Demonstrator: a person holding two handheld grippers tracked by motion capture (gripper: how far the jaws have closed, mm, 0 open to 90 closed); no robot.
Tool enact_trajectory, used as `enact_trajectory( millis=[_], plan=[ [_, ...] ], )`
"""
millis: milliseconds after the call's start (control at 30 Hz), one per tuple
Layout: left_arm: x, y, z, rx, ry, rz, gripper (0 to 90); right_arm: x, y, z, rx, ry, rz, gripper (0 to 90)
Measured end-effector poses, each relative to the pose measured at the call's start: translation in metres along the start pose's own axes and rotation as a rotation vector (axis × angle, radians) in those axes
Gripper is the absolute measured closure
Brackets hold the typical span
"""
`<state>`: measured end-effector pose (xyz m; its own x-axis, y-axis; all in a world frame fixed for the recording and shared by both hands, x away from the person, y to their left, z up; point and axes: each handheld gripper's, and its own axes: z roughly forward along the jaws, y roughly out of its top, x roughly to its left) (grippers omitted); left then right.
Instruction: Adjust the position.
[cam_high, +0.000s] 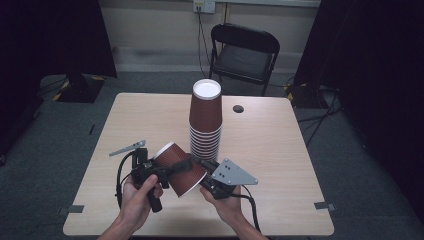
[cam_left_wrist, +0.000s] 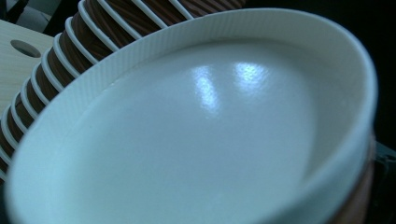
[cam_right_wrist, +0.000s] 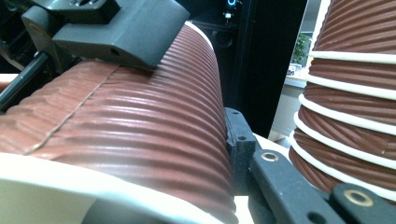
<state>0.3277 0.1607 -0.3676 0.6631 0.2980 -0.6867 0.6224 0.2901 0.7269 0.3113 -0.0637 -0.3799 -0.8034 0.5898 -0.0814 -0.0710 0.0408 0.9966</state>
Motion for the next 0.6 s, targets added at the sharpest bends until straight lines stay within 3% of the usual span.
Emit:
enact_trajectory(
  millis=[167, 333, 400, 500, 600],
  plan=[
    [0.001, 0.003, -0.004, -0.033, 0.02, 0.03, 7.6, 0.0, 0.0, -0.003, 0.018, 0.009, 0.008, 85.7],
    [0.005, 0.005, -0.008, -0.04, 0.005, 0.058, 9.3, -0.001, 0.0, -0.006, 0.034, 0.021, 0.006, 86.1],
    [0.005, 0.006, -0.009, -0.045, 0.028, 0.069, 9.6, -0.001, 0.0, -0.006, 0.062, 0.035, 0.025, 86.0],
    [0.008, 0.008, -0.012, -0.062, 0.031, 0.063, 10.5, -0.002, -0.001, -0.008, 0.094, 0.049, 0.032, 86.1],
    [0.009, 0.009, -0.015, -0.07, 0.038, 0.09, 11.3, -0.004, -0.002, -0.011, 0.111, 0.058, 0.043, 86.1]
  ],
)
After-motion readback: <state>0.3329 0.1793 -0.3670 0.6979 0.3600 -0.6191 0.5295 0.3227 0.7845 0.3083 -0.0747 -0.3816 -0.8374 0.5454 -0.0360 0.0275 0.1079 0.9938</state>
